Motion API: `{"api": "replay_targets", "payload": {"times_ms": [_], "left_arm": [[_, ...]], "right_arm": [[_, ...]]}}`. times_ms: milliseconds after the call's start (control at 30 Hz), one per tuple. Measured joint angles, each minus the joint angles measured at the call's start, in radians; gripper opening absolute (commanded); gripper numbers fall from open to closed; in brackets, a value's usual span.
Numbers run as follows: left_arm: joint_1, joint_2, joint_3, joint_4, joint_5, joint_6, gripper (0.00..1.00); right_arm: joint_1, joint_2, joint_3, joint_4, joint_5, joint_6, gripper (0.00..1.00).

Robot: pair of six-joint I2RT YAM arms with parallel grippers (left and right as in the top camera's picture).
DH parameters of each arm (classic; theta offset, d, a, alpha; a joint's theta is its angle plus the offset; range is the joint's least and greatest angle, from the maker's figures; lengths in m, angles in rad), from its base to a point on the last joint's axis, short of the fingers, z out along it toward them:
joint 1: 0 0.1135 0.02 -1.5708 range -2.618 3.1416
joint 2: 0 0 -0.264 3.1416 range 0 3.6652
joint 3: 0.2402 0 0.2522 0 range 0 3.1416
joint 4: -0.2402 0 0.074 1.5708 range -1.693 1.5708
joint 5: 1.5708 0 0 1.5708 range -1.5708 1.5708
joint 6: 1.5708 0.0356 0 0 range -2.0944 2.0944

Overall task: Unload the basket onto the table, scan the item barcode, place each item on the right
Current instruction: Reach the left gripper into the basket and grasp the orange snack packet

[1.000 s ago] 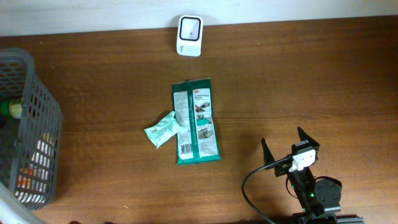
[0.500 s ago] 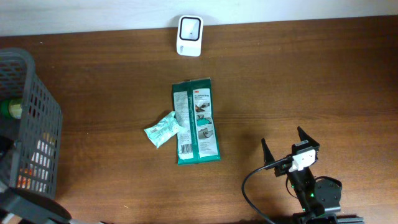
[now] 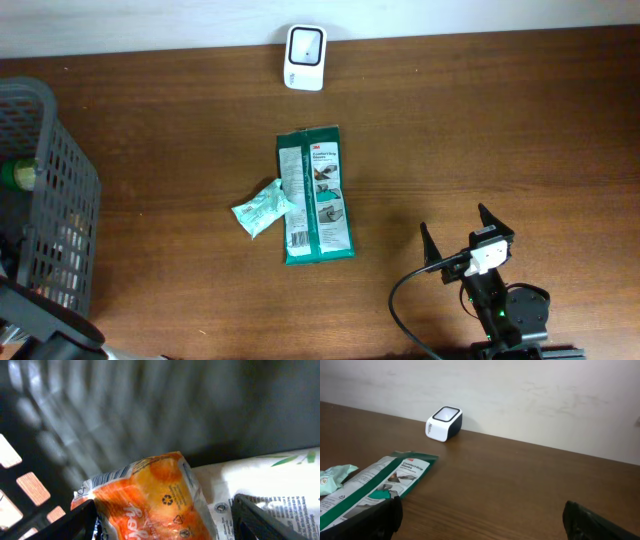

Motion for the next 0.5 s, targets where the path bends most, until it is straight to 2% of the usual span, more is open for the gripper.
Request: {"api": "replay_targets", "payload": {"times_ms": [33, 133, 233, 400, 500], "left_arm": [[0.002, 0.000, -0.004, 0.007, -0.002, 0.000, 0.63], [0.002, 0.006, -0.008, 0.018, -0.007, 0.006, 0.20], [0.002, 0.019, -0.009, 0.020, -0.013, 0.004, 0.00], [0.002, 0.032, 0.041, -0.080, -0.023, 0.004, 0.00], [0.000, 0.037, 0.166, -0.179, -0.008, -0.017, 0.00]], "right_arm": [[0.000, 0.000, 0.000, 0.000, 0.000, 0.001, 0.98], [0.000, 0.000, 0.000, 0.000, 0.000, 0.000, 0.98], [0.000, 0.000, 0.000, 0.000, 0.000, 0.001, 0.98], [0.000, 0.000, 0.000, 0.000, 0.000, 0.001, 0.98], [0.000, 0.000, 0.000, 0.000, 0.000, 0.000, 0.98]]}}
